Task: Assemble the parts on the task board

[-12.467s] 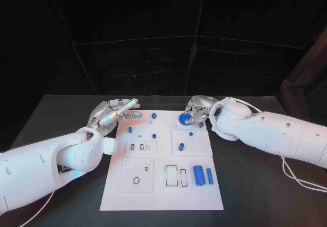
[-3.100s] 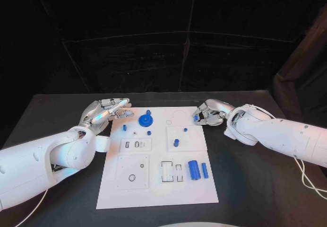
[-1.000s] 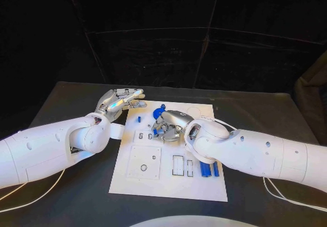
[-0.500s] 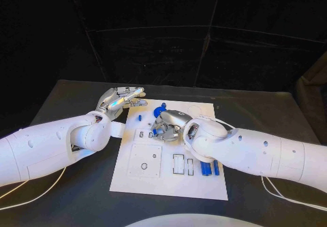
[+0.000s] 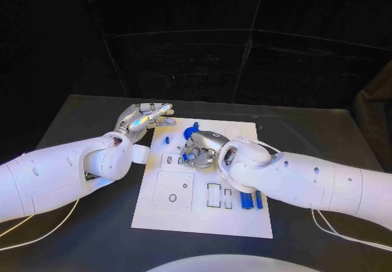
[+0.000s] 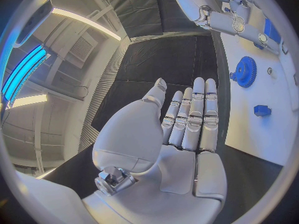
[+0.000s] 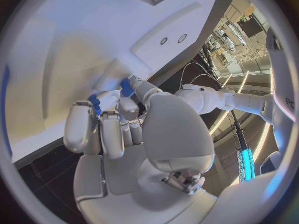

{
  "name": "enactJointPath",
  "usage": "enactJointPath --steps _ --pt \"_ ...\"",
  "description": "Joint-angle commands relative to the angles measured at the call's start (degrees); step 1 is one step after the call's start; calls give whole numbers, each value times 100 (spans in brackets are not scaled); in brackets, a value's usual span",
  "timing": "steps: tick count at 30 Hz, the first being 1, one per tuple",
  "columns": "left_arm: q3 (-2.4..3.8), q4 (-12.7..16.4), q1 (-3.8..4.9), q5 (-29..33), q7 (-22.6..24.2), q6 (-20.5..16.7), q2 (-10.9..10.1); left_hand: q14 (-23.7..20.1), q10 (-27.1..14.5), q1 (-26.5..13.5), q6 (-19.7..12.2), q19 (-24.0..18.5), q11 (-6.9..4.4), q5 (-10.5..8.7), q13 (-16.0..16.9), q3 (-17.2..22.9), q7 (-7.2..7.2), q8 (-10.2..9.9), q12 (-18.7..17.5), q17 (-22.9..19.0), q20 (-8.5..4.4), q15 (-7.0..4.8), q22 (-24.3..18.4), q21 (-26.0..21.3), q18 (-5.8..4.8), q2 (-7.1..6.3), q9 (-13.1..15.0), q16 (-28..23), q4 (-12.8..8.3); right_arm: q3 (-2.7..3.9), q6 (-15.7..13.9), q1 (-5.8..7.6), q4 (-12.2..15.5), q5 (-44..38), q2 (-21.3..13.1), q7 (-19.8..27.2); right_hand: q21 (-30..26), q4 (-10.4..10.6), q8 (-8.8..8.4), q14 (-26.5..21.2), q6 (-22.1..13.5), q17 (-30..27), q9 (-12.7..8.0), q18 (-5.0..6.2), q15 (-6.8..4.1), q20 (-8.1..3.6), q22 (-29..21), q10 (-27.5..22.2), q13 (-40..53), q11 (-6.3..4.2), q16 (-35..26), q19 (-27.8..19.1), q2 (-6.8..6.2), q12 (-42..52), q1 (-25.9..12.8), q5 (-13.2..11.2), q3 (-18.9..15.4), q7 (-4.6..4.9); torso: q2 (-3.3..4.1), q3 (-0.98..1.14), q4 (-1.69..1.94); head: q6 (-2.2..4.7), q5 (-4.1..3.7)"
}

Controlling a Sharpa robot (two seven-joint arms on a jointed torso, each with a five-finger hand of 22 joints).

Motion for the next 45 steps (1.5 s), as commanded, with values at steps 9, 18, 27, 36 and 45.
enactJointPath --steps 9,18,27,36,45 --pt "5 -4 11 12 9 52 3 26 48 -33 33 52 11 5 -2 -1 -11 -30 -32 9 4 5 -6 -31 30 37 -2 -24 -22 -7 495 -2 37 -193 -37 -156 -51 -26 -76 330 -104 272 -10 -98 4 17 -55 -171 -186 41 -43 -41 -184 -220 -219 26 4 55 1 3 2 -21 4" --pt "5 -11 10 12 6 43 -2 26 48 -33 33 52 11 5 -2 -1 -11 -30 -32 9 4 5 -6 -31 30 37 -2 -24 -22 -8 631 -2 49 -282 -63 -248 -61 -18 -89 328 -120 264 -7 -96 13 26 -69 -192 -230 48 -52 -48 -246 -264 -295 54 -40 61 -2 -3 4 -42 0" --pt "5 -16 10 12 3 42 -1 27 49 -38 33 55 12 4 -3 -5 -11 -37 -39 12 4 5 -11 -37 29 39 -2 -32 -30 -8 583 -2 55 -343 -74 -335 -72 -20 -119 326 -172 260 -10 -93 20 35 -82 -209 -264 57 -58 -53 -323 -298 -360 33 -97 69 -2 3 0 -53 3" --pt "5 -22 10 12 -30 55 7 27 49 -38 33 55 12 4 -3 -5 -11 -37 -39 12 4 5 -11 -37 29 39 -2 -32 -30 -8 373 -2 78 -467 -70 -534 -88 97 -142 321 -236 236 -4 -91 25 44 -98 -219 -298 59 -81 -51 -521 -317 -618 6 -424 55 -1 2 0 -31 0" --pt "5 -23 10 12 -47 65 5 27 49 -38 33 55 12 4 -3 -5 -11 -37 -39 12 4 5 -11 -37 29 39 -2 -32 -30 -8 79 -2 114 -555 -54 -558 -102 202 -180 315 -375 205 -14 -90 36 49 -112 -317 -436 76 -109 -48 -604 -436 -672 53 -747 70 -4 1 2 -31 -3"
